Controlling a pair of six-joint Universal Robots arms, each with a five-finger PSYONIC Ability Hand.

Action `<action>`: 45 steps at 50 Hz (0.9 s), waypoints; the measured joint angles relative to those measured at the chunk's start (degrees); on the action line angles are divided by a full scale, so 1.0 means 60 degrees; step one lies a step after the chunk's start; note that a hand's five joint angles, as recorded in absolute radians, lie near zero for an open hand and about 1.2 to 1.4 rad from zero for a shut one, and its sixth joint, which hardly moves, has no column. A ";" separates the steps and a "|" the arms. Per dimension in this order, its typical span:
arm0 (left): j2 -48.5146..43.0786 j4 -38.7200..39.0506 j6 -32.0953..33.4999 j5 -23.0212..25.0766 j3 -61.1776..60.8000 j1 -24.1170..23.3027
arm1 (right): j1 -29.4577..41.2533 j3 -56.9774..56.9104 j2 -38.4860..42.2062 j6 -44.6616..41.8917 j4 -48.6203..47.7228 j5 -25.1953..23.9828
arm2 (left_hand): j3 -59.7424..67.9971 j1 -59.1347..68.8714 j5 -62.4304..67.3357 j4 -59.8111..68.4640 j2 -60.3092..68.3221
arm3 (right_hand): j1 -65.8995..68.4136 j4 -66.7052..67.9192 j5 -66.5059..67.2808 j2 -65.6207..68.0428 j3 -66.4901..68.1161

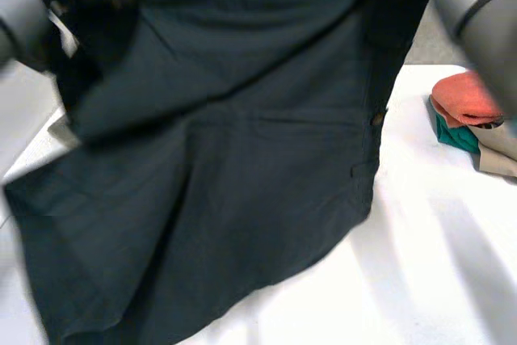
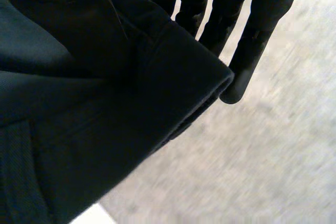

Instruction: Fold the laundry.

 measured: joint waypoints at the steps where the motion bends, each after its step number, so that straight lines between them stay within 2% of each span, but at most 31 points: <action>1: -0.0363 0.0076 0.0025 0.0018 0.0037 -0.0033 | -0.0022 -0.0039 0.0334 0.0046 -0.0147 0.0044 | 0.0002 0.0001 0.0000 0.0000 0.0002 | 0.0000 0.0000 0.0002 0.0000 0.0000; 8: -0.3698 0.1550 0.0447 -0.0477 0.1165 -0.0126 | -0.0053 -0.0556 0.3299 0.0242 -0.2300 0.0613 | 0.0005 0.0000 0.0001 0.0003 0.0013 | -0.0010 0.0009 0.0043 -0.0009 0.0009; 9: -0.4143 0.1839 0.0497 -0.0646 0.1467 -0.0105 | -0.0050 -0.0681 0.3711 0.0255 -0.2844 0.0704 | -0.0340 -0.0412 -0.0246 -0.0347 -0.0327 | -0.0736 -0.0964 -0.0741 -0.1039 -0.1070; 10: -0.4513 0.2079 0.0524 -0.0795 0.1743 -0.0072 | -0.0052 -0.0802 0.4100 0.0263 -0.3386 0.0782 | -0.1956 -0.2113 -0.1437 -0.1991 -0.1975 | -0.1386 -0.1780 -0.1424 -0.1825 -0.1840; 11: -0.4779 0.2264 0.0526 -0.0920 0.1969 -0.0046 | -0.0051 -0.0900 0.4370 0.0260 -0.3802 0.0833 | -0.1956 -0.2113 -0.1437 -0.1991 -0.1975 | -0.2538 -0.2915 -0.2454 -0.2882 -0.2876; 13: -0.5348 0.2659 0.0421 -0.1270 0.2566 0.0028 | -0.0046 -0.1200 0.5071 0.0185 -0.4902 0.0941 | -0.5928 -0.6759 -0.5253 -0.6063 -0.6028 | -0.5247 -0.5544 -0.5000 -0.5575 -0.5500; 14: -0.5443 0.2725 0.0378 -0.1347 0.2686 0.0044 | -0.0047 -0.1253 0.5174 0.0164 -0.5066 0.0956 | -0.5928 -0.6759 -0.5253 -0.6063 -0.6028 | -0.6204 -0.6663 -0.5934 -0.6729 -0.6623; 15: -0.5627 0.2859 0.0233 -0.1553 0.2970 0.0080 | -0.0053 -0.1423 0.5477 0.0074 -0.5537 0.0995 | -0.8406 -0.9074 -0.7833 -0.8583 -0.8607 | -0.7707 -0.8098 -0.7615 -0.8219 -0.8157; 17: -0.5653 0.2939 -0.0030 -0.1808 0.3172 0.0116 | -0.0075 -0.1585 0.5717 -0.0045 -0.5846 0.1017 | -0.9012 -0.9391 -0.8448 -0.9166 -0.9128 | -0.8521 -0.9249 -0.8959 -0.9162 -0.9208; 23: -0.4061 0.2681 -0.0490 -0.2209 0.1825 0.0080 | -0.0318 -0.1443 0.5302 -0.0218 -0.4748 0.0804 | -0.9391 -0.9411 -0.8765 -0.9523 -0.9452 | -0.8527 -0.9422 -0.9059 -0.9275 -0.9363; 29: -0.1670 0.2213 0.0432 -0.1939 -0.1241 -0.0206 | -0.0757 0.0148 0.3438 -0.0493 -0.1445 -0.0729 | -0.9359 -0.9317 -0.8741 -0.9480 -0.9393 | -0.8527 -0.9422 -0.9059 -0.9275 -0.9363; 34: 0.0138 0.1506 0.1552 -0.1320 -0.4160 -0.0657 | -0.1023 0.2047 0.1975 -0.1331 0.0747 -0.2126 | -0.7739 -0.7410 -0.7201 -0.7727 -0.7744 | -0.8477 -0.9342 -0.9009 -0.9182 -0.9277; 40: 0.1288 0.0672 0.2246 -0.0637 -0.6876 -0.1273 | -0.1216 0.4279 0.1051 -0.2518 0.1520 -0.2853 | -0.5621 -0.5240 -0.5113 -0.5619 -0.5626 | -0.7219 -0.7990 -0.7669 -0.7862 -0.7869; 45: 0.1534 0.0447 0.2280 -0.0491 -0.8211 -0.1619 | -0.1290 0.5811 0.0905 -0.3139 0.0820 -0.3082 | -0.5399 -0.5108 -0.4891 -0.5360 -0.5380 | -0.6667 -0.7456 -0.7091 -0.7373 -0.7352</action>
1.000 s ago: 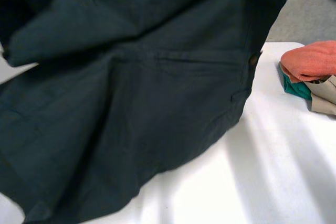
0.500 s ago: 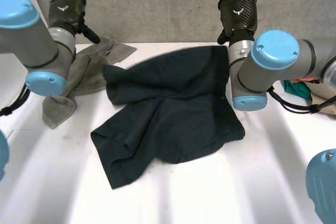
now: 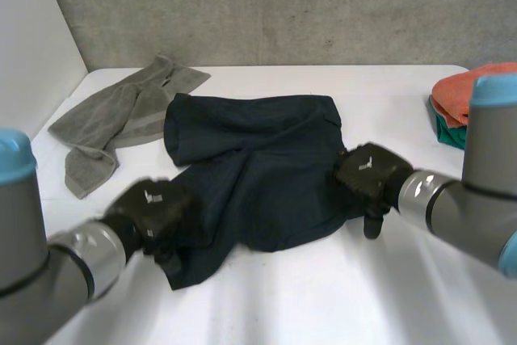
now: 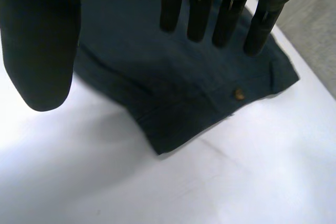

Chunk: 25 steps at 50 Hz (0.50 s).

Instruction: Fold the laundry.

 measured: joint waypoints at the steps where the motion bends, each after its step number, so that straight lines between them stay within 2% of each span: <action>1: -0.0031 0.0043 -0.0043 -0.0038 -0.0168 -0.0049 | -0.0009 0.0281 0.0049 -0.0066 -0.0375 -0.0039 | 0.0000 0.0000 0.0012 -0.0001 0.0000 | 0.0385 0.0381 0.0345 0.0416 0.0390; 7: -0.0564 0.0469 -0.0311 -0.0407 -0.0735 -0.0224 | -0.0056 0.1632 0.0533 -0.0265 -0.2986 -0.0211 | -0.0022 -0.0047 -0.0009 -0.0044 -0.0027 | 0.1054 0.1128 0.1044 0.1198 0.1090; 11: -0.0915 0.0680 -0.0367 -0.0601 -0.0767 -0.0213 | -0.0058 0.1966 0.0775 -0.0249 -0.3902 -0.0305 | -0.0071 -0.0088 -0.0177 -0.0179 -0.0108 | 0.1222 0.1294 0.1238 0.1371 0.1299; 25: -0.1561 0.1610 -0.0222 -0.1063 -0.0699 -0.0145 | 0.0029 0.2177 0.1184 -0.0100 -0.4774 -0.0430 | -0.1327 -0.1394 -0.1506 -0.1531 -0.1301 | 0.1222 0.1294 0.1250 0.1371 0.1311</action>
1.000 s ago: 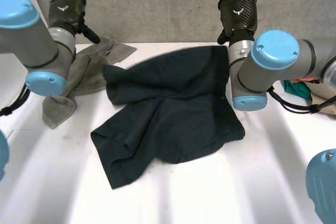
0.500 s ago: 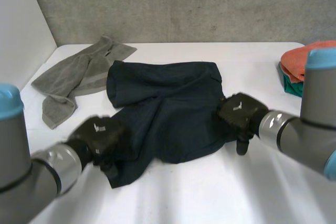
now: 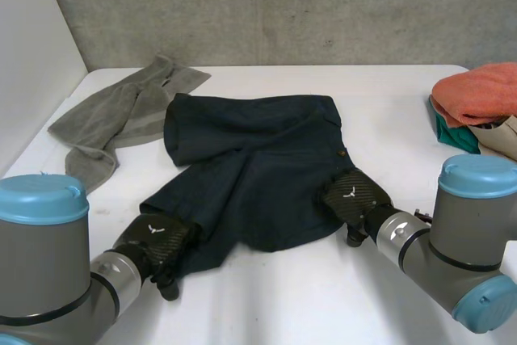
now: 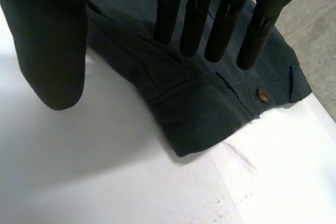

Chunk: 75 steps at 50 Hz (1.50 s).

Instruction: Fold the laundry.

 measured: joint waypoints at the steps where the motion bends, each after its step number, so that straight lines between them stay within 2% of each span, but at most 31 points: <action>1: -0.0037 0.0076 0.0031 -0.0035 0.0006 -0.0008 | 0.0005 0.0004 0.0021 0.0001 -0.0062 0.0009 | 0.0000 0.0000 -0.0005 0.0000 -0.0008 | 0.0001 0.0001 0.0000 0.0000 -0.0001; 12: -0.0374 0.0974 0.0664 -0.0255 0.0062 -0.0160 | 0.0040 0.0013 0.0119 0.0049 -0.0416 0.0120 | 0.0037 0.0046 0.0170 0.0126 0.0018 | 0.0015 0.0107 0.0006 0.0080 0.0102; 18: -0.0577 0.1709 0.1079 -0.0367 0.0108 -0.0236 | 0.0050 -0.0002 0.0161 0.0157 -0.0742 0.0189 | 0.2198 0.2443 0.2355 0.2355 0.2155 | 0.0533 0.0552 0.0163 0.0562 0.0532; 20: -0.0645 0.2033 0.1175 -0.0397 0.0121 -0.0251 | 0.0054 -0.0017 0.0216 0.0194 -0.0864 0.0229 | 0.4673 0.5000 0.4804 0.4838 0.4644 | 0.0849 0.0846 0.0433 0.0855 0.0818; 22: -0.0698 0.2367 0.1242 -0.0436 0.0138 -0.0259 | 0.0056 -0.0037 0.0290 0.0217 -0.0971 0.0268 | 0.5790 0.5916 0.5941 0.5975 0.5844 | 0.1901 0.1852 0.1211 0.1869 0.1824; 25: -0.0707 0.2783 0.1289 -0.0543 0.0185 -0.0254 | 0.0053 -0.0088 0.0396 0.0229 -0.1080 0.0320 | 0.6642 0.6284 0.6597 0.6845 0.6546 | 0.4351 0.4712 0.4501 0.4801 0.4667; 29: -0.0485 0.2984 0.1272 -0.0825 0.0290 -0.0240 | 0.0050 -0.0172 0.0381 0.0243 -0.1030 0.0412 | 0.6660 0.6284 0.6597 0.6850 0.6557 | 0.5083 0.6072 0.5869 0.5968 0.5939; 35: 0.0923 0.2233 0.1098 -0.1134 0.0492 -0.0218 | -0.0067 -0.0252 -0.0733 0.0183 -0.0042 0.0618 | 0.6664 0.6284 0.6597 0.6882 0.6557 | 0.5083 0.6125 0.5910 0.5968 0.5965; 40: 0.3103 0.0969 0.0743 -0.0846 0.1116 -0.0061 | -0.0372 -0.1002 -0.2924 0.0183 0.1759 0.0676 | 0.6676 0.6284 0.6597 0.6887 0.6566 | 0.5187 0.6139 0.5924 0.5968 0.6030; 44: 0.4657 -0.0055 0.0330 -0.0428 0.2301 0.0190 | -0.0644 -0.2674 -0.4294 0.0556 0.3508 0.0658 | 0.6713 0.6284 0.6597 0.6888 0.6570 | 0.5363 0.6158 0.5956 0.5969 0.6042; 49: 0.5214 -0.1253 -0.0046 -0.0180 0.3907 0.0542 | -0.0770 -0.5042 -0.4371 0.0991 0.5527 0.0539 | 0.6714 0.6284 0.6597 0.6889 0.6629 | 0.5363 0.6159 0.6029 0.5969 0.6042; 52: 0.4694 -0.1905 -0.0120 -0.0154 0.4739 0.0674 | -0.0665 -0.6371 -0.3691 0.0968 0.6630 0.0589 | 0.6715 0.6284 0.6597 0.6889 0.6634 | 0.5363 0.6160 0.6030 0.5968 0.6042; 56: 0.3195 -0.2602 -0.0107 -0.0173 0.5686 0.0752 | -0.0447 -0.7621 -0.2366 0.0694 0.7606 0.0920 | 0.6716 0.6284 0.6597 0.6889 0.6642 | 0.5363 0.6161 0.6029 0.5969 0.6043; 60: 0.1830 -0.2780 -0.0062 -0.0198 0.6352 0.0778 | -0.0291 -0.8131 -0.1343 0.0523 0.7790 0.1271 | 0.6717 0.6284 0.6597 0.6890 0.6642 | 0.5363 0.6161 0.6029 0.5969 0.6043; 63: -0.0101 -0.2525 0.0052 -0.0252 0.7488 0.0822 | -0.0127 -0.8565 -0.0095 0.0412 0.7385 0.1758 | 0.6719 0.6284 0.6597 0.6890 0.6643 | 0.5363 0.6161 0.6030 0.5969 0.6043; 66: -0.1606 -0.1945 0.0262 -0.0292 0.8744 0.0879 | 0.0014 -0.8986 0.0755 0.0433 0.6479 0.2221 | 0.6722 0.6284 0.6597 0.6893 0.6668 | 0.5363 0.6162 0.6030 0.5969 0.6043; 68: -0.2434 -0.1373 0.0415 -0.0285 0.9696 0.0921 | 0.0128 -0.9410 0.1274 0.0525 0.5336 0.2621 | 0.6722 0.6284 0.6597 0.6893 0.6671 | 0.5363 0.6168 0.6031 0.5999 0.6046; 69: -0.2752 -0.1020 0.0470 -0.0272 1.0151 0.0946 | 0.0178 -0.9630 0.1470 0.0603 0.4594 0.2818 | 0.6722 0.6284 0.6597 0.6893 0.6672 | 0.5363 0.6169 0.6030 0.6017 0.6046; 70: -0.2752 -0.1020 0.0470 -0.0272 1.0151 0.0946 | 0.0178 -0.9630 0.1470 0.0603 0.4594 0.2818 | 0.6722 0.6284 0.6597 0.6893 0.6672 | 0.5363 0.6169 0.6030 0.6017 0.6046; 71: -0.3179 -0.0232 0.0517 -0.0234 1.0934 0.0993 | 0.0250 -0.9988 0.1687 0.0822 0.2947 0.3128 | 0.6723 0.6284 0.6597 0.6893 0.6673 | 0.5363 0.6171 0.6029 0.6034 0.6046; 74: -0.3382 0.1270 0.0365 -0.0180 1.1705 0.1075 | 0.0294 -1.0214 0.1684 0.1289 0.0460 0.3357 | 0.6723 0.6284 0.6597 0.6893 0.6674 | 0.5363 0.6172 0.6030 0.6034 0.6047; 75: -0.3365 0.1503 0.0316 -0.0175 1.1755 0.1086 | 0.0295 -1.0216 0.1666 0.1347 0.0205 0.3367 | 0.6723 0.6284 0.6597 0.6893 0.6674 | 0.5363 0.6172 0.6030 0.6034 0.6047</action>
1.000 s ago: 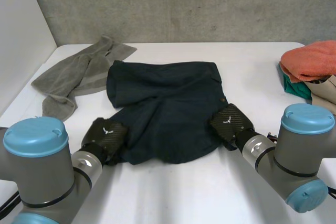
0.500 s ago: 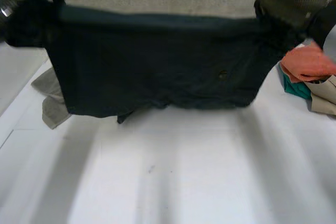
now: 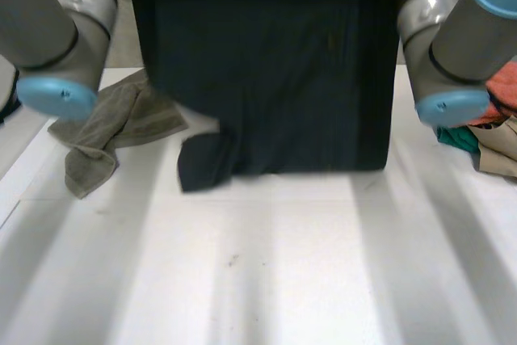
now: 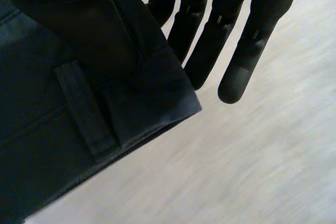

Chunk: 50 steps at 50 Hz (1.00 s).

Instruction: Fold the laundry.

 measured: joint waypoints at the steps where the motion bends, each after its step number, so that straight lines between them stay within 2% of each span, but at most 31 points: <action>1: 0.0151 0.0985 -0.0250 0.0023 0.0096 0.0041 | -0.0003 0.0048 -0.0141 0.0369 -0.1461 0.0009 | 0.0001 0.0000 0.0000 0.0001 0.0001 | 0.0000 0.0000 0.0000 -0.0001 0.0000; 3: 0.0195 0.1200 -0.0313 0.0027 0.0098 0.0049 | -0.0004 0.0063 -0.0165 0.0422 -0.1660 0.0006 | 0.0001 0.0000 0.0000 0.0000 0.0001 | 0.0000 0.0000 0.0000 0.0000 0.0000; 4: 0.0591 0.2549 -0.0770 0.0068 -0.0163 0.0097 | -0.0034 0.0261 -0.0401 0.0850 -0.2985 -0.0135 | 0.0001 0.0000 -0.0001 0.0001 0.0002 | 0.0000 0.0000 0.0001 0.0000 0.0000; 8: 0.1369 0.4067 -0.1321 0.0228 -0.1129 0.0174 | -0.0127 0.0591 -0.0651 0.1307 -0.3817 -0.0534 | 0.0002 0.0000 0.0000 0.0001 0.0002 | 0.0000 0.0000 0.0051 0.0001 0.0000; 12: 0.1879 0.4303 -0.1408 0.0416 -0.2158 0.0213 | -0.0212 0.0744 -0.0590 0.1441 -0.3531 -0.0800 | 0.0001 0.0000 0.0001 0.0001 0.0003 | 0.0000 0.0000 0.0051 0.0000 0.0000; 22: 0.2005 0.2972 -0.1081 0.0535 -0.5542 0.0025 | -0.0266 0.1817 0.0355 0.1254 -0.1545 -0.1094 | 0.0001 0.0001 0.0000 0.0002 0.0014 | 0.0000 0.0000 0.0051 -0.0001 0.0000; 33: 0.1441 0.2529 -0.0009 0.0257 -0.8598 -0.0443 | -0.0140 0.4411 0.1007 -0.0083 -0.0909 -0.1575 | 0.0002 0.0001 0.0063 0.0002 0.0014 | 0.0000 0.0000 0.0052 -0.0001 0.0001; 42: 0.2905 0.0757 0.0475 0.0063 -1.0234 -0.0767 | -0.0104 0.6306 -0.0094 -0.1000 0.0732 -0.1656 | 0.0002 0.0001 0.0063 0.0003 0.0014 | 0.0000 0.0000 0.0052 0.0000 0.0001; 49: 0.4521 -0.2149 0.1079 0.0310 -1.0858 -0.1148 | -0.0046 0.7553 -0.1536 -0.2108 0.3436 -0.1619 | 0.0002 0.0001 0.0063 0.0003 0.0014 | 0.0000 0.0000 0.0051 -0.0001 -0.0001; 50: 0.4521 -0.2149 0.1079 0.0310 -1.0858 -0.1148 | -0.0046 0.7553 -0.1536 -0.2108 0.3436 -0.1619 | 0.0002 0.0001 0.0063 0.0003 0.0014 | 0.0000 0.0000 0.0051 -0.0001 -0.0001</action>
